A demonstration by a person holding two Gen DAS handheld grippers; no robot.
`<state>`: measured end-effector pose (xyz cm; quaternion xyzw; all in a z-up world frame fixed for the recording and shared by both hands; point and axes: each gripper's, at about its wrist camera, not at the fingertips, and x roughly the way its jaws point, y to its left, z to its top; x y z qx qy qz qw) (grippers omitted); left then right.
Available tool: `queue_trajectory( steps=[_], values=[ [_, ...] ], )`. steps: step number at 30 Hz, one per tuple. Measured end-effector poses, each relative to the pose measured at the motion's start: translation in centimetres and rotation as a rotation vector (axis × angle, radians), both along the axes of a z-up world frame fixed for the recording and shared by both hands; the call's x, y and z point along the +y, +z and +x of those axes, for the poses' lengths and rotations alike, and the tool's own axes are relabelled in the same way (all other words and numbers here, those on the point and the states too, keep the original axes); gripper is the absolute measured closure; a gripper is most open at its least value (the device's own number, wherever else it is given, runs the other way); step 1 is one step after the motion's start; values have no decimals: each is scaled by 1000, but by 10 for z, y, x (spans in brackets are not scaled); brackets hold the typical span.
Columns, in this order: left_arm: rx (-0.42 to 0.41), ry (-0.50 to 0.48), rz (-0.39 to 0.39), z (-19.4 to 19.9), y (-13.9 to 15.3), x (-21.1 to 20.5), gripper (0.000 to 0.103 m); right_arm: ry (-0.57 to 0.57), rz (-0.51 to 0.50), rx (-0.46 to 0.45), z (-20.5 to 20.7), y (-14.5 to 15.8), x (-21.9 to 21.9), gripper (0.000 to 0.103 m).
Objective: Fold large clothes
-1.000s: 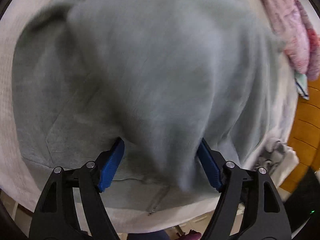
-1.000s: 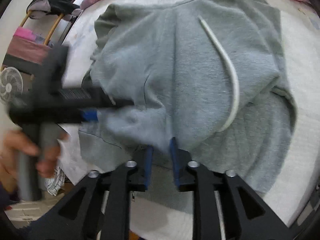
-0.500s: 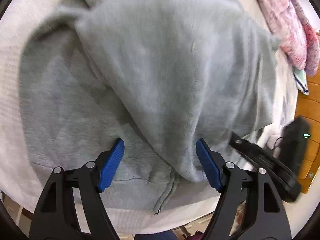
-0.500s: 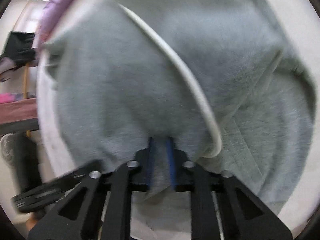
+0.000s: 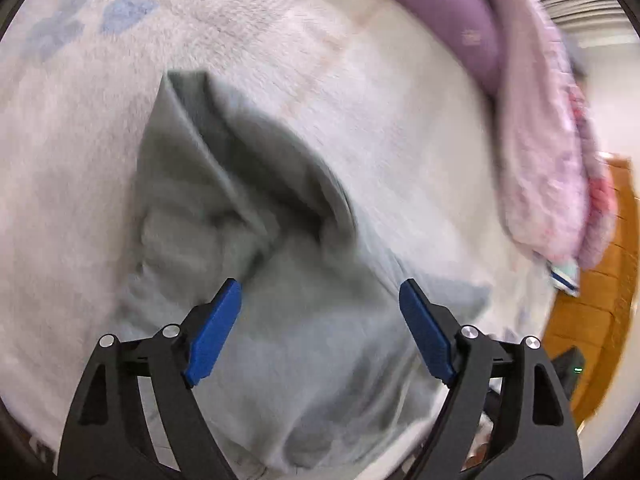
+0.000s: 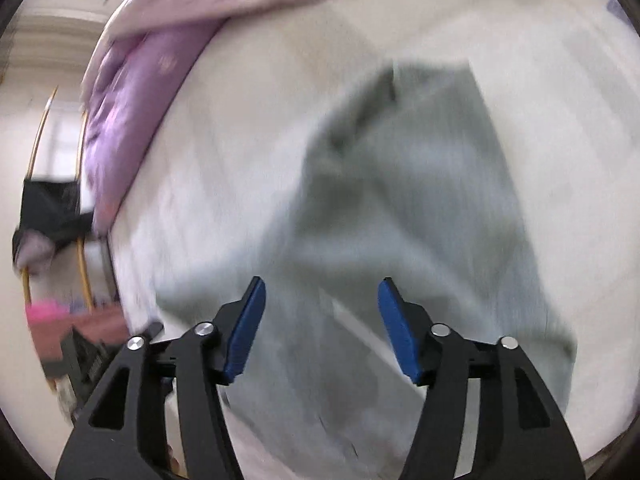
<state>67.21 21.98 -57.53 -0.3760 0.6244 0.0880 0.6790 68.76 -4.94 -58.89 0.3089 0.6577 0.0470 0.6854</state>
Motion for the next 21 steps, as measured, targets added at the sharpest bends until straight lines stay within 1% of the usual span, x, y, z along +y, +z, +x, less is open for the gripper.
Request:
queue_trajectory(
  steps=[2,4,5,6,7,9,10,11,12,13,15,16,18,21],
  values=[
    [26,20,-50,14,-11,6,20,-42,-18,30,27,-7,0,41],
    [53,38,-36,25,-20,10,20,-61,-44,53,42,-15,0,41],
    [71,35,-14,30,-26,11,20,-58,-55,81,52,-23,4,41],
    [103,24,2,34,-33,11,20,-59,-53,103,55,-33,-4,41],
    [126,14,3,37,-41,12,20,-70,-45,115,56,-39,-9,41],
    [154,-8,6,42,-49,10,20,-61,-48,134,63,-50,-1,41],
    [155,-15,6,43,-51,8,24,-62,-48,133,64,-54,0,41],
    [152,-32,18,44,-51,7,30,-59,-53,137,64,-58,2,44],
    [153,-45,33,44,-51,7,53,-58,-55,138,64,-60,2,59],
    [160,-54,47,44,-51,7,77,-62,-30,126,64,-57,-4,76],
    [149,-40,53,45,-51,7,92,-68,5,113,61,-55,-5,83],
    [129,-35,50,41,-46,8,96,-66,13,93,59,-51,-6,86],
    [99,-24,29,30,-38,13,97,-63,33,62,52,-40,-8,89],
    [36,-24,6,6,-11,16,98,-31,54,-4,35,-14,-10,90]
  ],
)
